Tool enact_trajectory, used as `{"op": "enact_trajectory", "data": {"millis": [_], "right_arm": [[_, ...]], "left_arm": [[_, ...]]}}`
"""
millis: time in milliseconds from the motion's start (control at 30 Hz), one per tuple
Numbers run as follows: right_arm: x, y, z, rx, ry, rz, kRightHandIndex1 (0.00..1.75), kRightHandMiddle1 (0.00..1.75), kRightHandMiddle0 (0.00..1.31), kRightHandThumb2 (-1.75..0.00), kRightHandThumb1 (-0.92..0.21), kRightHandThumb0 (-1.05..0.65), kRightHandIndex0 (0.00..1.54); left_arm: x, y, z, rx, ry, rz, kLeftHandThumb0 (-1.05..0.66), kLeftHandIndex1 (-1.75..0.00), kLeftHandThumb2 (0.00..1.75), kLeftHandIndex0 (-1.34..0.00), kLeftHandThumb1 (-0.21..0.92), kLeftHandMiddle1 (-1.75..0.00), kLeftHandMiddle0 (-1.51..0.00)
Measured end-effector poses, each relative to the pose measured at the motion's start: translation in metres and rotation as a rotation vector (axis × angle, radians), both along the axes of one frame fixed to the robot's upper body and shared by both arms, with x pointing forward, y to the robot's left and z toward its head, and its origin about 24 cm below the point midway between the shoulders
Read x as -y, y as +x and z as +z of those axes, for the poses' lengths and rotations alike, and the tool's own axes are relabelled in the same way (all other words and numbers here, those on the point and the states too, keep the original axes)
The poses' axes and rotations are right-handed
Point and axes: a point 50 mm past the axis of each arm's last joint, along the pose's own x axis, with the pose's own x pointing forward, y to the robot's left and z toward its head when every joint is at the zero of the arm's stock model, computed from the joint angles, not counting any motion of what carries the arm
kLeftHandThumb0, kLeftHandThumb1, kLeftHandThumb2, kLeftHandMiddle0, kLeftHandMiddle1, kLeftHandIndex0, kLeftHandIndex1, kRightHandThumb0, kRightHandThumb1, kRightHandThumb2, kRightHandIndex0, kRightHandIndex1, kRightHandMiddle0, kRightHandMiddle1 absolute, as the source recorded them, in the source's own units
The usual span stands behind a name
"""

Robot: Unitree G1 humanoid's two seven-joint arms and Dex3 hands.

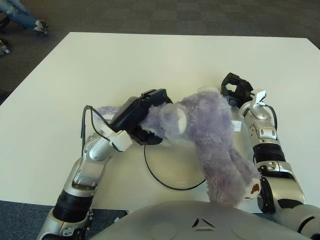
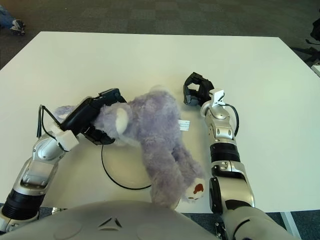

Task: Put the doll into the plate.

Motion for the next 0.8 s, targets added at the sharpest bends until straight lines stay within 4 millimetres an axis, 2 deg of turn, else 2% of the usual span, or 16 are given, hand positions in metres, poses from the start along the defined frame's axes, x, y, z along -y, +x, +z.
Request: {"op": "enact_trajectory", "data": {"millis": [33, 67, 133, 200, 433, 600, 800], "right_arm": [[0.0, 0.0, 0.0, 0.0, -0.002, -0.002, 1.75, 1.75, 0.61, -1.31, -0.32, -0.48, 1.2], [0.0001, 0.0001, 0.0001, 0.001, -0.005, -0.005, 1.75, 1.75, 0.61, -1.31, -0.32, -0.48, 1.19], [0.0004, 0.0002, 0.0003, 0.002, -0.014, -0.01, 1.75, 1.75, 0.61, -1.32, -0.32, -0.48, 1.19], [0.0007, 0.0003, 0.0005, 0.002, -0.02, -0.014, 1.75, 1.75, 0.62, -1.32, -0.31, -0.48, 1.19], [0.0009, 0.0004, 0.0007, 0.003, -0.025, -0.016, 1.75, 1.75, 0.62, -1.32, -0.31, -0.48, 1.2], [0.001, 0.0005, 0.0006, 0.001, -0.025, -0.017, 1.75, 1.75, 0.61, -1.31, -0.32, -0.48, 1.18], [0.0013, 0.0008, 0.0009, 0.001, -0.025, -0.023, 1.75, 1.75, 0.61, -1.31, -0.32, -0.48, 1.18]], "left_arm": [[-0.0002, -0.0001, 0.0002, -0.004, -0.004, -0.005, -0.16, -1.71, 1.08, -0.32, 0.5, -1.75, -0.39], [-0.0004, -0.0002, 0.0003, -0.008, -0.01, -0.011, -0.38, -1.66, 0.99, -0.25, 0.53, -1.75, -0.4], [-0.0008, -0.0003, 0.0006, -0.016, -0.02, -0.022, -0.59, -1.59, 0.91, -0.16, 0.57, -1.75, -0.36], [-0.001, -0.0004, 0.0008, -0.022, -0.025, -0.03, -0.72, -1.54, 0.85, -0.09, 0.6, -1.75, -0.31], [-0.0016, -0.0007, 0.0014, -0.035, -0.044, -0.051, -0.83, -1.44, 0.78, -0.01, 0.67, -1.51, -0.2], [-0.0018, -0.0009, 0.0013, -0.041, -0.043, -0.061, -0.89, -1.28, 0.66, 0.0, 0.76, -1.18, -0.14], [-0.0049, -0.0025, 0.0003, -0.07, 0.007, -0.084, -0.94, -1.12, 0.54, 0.0, 0.84, -0.92, -0.05]]}}
